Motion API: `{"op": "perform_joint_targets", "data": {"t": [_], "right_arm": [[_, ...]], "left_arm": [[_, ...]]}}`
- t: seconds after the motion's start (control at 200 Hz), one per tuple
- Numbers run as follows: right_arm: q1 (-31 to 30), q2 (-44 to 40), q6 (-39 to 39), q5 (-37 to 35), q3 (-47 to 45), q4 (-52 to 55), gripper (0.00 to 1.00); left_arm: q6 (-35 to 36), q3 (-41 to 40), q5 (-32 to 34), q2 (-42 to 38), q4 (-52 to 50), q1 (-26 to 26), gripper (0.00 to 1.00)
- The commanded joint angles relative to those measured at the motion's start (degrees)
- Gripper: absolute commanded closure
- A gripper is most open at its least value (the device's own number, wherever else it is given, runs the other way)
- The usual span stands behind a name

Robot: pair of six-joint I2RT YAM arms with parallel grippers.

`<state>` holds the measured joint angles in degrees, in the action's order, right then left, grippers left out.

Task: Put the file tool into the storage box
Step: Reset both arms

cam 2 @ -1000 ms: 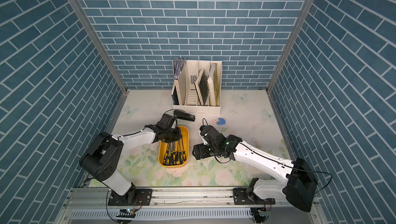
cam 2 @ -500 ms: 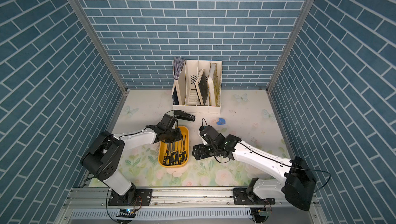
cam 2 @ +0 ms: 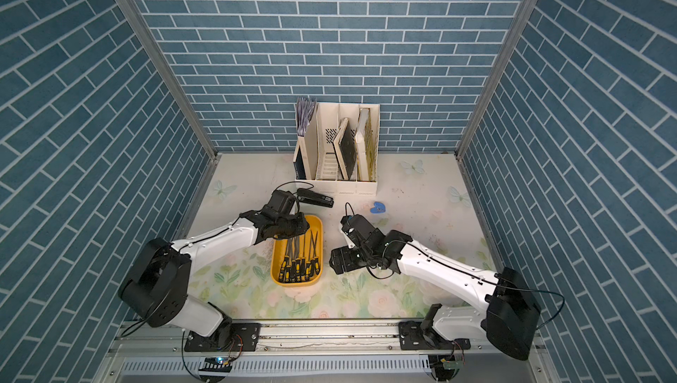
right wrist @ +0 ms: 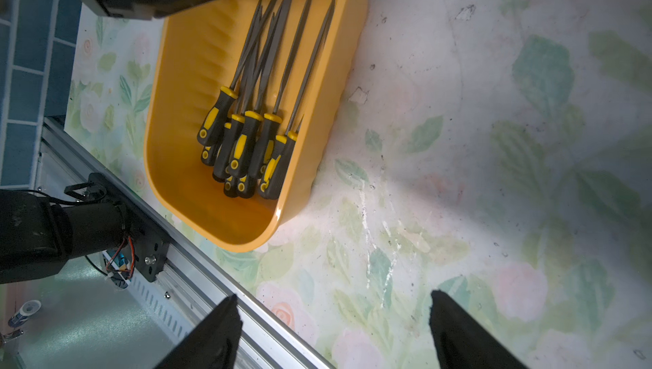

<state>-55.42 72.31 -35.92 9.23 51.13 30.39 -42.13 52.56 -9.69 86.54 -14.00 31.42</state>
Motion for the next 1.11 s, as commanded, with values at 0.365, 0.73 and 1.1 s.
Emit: {"op": "perform_joint_targets", "data": {"t": [0.365, 0.73, 1.1], "right_arm": [[12.0, -12.5, 15.4, -27.8, -1.1, -5.1, 0.00], [35.0, -14.5, 25.9, -42.8, -20.8, -48.7, 0.00], [43.4, 3.3, 34.9, -38.5, -35.1, -85.0, 0.00]], "left_arm": [[10.1, 8.9, 22.9, -29.5, -7.0, -8.0, 0.06], [24.7, -6.6, 33.6, -33.2, 8.9, -27.0, 0.00], [33.9, -31.9, 24.4, -29.1, 49.2, -31.4, 0.00]]}}
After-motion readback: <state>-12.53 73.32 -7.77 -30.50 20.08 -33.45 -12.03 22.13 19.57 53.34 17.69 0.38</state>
